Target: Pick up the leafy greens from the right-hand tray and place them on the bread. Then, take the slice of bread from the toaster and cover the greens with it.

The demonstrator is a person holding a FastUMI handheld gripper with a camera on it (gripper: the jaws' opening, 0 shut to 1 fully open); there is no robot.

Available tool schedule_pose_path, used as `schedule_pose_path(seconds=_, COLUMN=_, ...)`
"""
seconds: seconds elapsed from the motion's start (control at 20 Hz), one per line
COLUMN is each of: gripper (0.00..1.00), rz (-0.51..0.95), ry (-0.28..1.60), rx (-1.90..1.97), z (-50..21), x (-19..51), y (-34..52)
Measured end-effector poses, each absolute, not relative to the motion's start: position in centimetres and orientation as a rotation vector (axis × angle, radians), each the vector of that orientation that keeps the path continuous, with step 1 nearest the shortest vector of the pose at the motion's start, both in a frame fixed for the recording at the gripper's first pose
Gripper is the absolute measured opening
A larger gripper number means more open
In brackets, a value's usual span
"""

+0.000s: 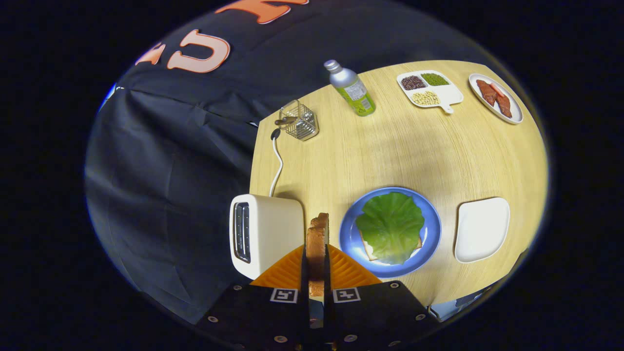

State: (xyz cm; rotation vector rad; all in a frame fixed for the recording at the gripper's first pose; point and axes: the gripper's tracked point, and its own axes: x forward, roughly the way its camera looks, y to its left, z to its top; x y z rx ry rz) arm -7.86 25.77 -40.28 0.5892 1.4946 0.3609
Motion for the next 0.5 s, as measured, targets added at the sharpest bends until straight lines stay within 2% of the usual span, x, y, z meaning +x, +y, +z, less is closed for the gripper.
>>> schedule_pose_path(seconds=0.5, gripper=0.12, rz=0.408, ry=1.487, rx=0.63, z=-49.1, x=-9.1, y=22.0)
